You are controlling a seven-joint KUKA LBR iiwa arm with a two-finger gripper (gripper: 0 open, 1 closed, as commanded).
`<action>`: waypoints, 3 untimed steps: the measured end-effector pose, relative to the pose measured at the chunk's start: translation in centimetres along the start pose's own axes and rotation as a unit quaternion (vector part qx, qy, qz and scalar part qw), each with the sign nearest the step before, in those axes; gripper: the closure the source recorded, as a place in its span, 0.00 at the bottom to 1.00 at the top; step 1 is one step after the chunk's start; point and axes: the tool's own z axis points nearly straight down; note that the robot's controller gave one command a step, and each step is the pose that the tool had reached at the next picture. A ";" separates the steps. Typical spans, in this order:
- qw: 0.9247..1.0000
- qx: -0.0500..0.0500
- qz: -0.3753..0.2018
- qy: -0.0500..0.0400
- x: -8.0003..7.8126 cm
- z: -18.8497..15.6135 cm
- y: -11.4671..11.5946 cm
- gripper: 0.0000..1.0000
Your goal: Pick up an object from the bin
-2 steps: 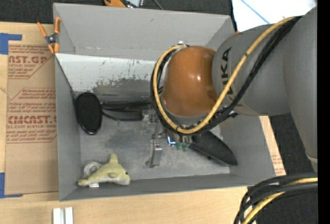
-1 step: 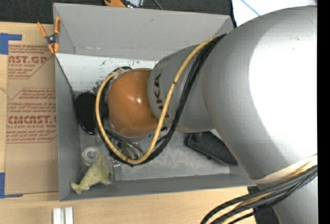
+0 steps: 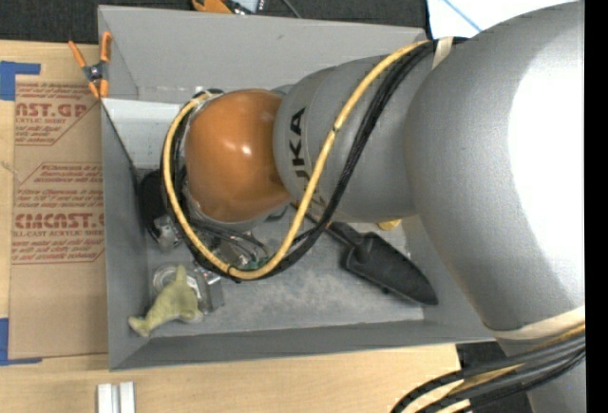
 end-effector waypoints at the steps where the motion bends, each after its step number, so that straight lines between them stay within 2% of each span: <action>1: 0.998 0.000 0.061 0.005 -3.6 3.0 -0.4 0.00; 2: 0.976 0.002 -0.216 -0.004 2.0 5.6 2.0 0.00; 3: 0.998 -0.002 0.061 0.003 -7.2 6.0 -2.0 1.00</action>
Offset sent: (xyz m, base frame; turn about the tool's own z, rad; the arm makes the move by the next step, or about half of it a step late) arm -0.0305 0.0087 -0.0594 -0.4480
